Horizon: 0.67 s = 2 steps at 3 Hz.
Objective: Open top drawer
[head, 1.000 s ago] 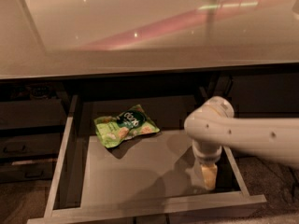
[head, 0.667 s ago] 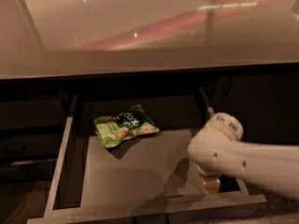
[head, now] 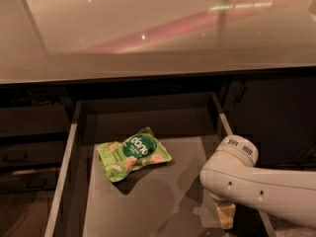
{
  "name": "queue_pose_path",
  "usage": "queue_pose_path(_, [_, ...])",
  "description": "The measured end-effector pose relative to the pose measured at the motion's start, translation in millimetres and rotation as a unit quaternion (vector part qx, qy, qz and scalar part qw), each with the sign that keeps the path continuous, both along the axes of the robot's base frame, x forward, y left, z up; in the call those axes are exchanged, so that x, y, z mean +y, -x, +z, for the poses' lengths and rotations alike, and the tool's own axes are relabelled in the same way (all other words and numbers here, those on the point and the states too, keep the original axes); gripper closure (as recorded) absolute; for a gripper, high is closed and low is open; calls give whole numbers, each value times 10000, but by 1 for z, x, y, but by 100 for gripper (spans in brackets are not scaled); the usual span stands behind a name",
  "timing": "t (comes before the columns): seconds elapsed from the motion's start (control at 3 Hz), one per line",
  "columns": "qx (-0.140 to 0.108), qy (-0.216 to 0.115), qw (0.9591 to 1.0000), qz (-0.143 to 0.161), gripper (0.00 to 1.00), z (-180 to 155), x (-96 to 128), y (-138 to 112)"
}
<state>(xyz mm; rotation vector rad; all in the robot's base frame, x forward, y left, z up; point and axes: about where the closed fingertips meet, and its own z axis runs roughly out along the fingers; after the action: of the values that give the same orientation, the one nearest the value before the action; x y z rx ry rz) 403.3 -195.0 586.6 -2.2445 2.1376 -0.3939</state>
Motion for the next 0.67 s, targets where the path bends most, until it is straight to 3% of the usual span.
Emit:
queue_pose_path(0.33, [37, -121, 9999, 33, 0, 5, 1, -6])
queue_pose_path(0.67, [-485, -627, 9968, 75, 0, 64, 15, -23])
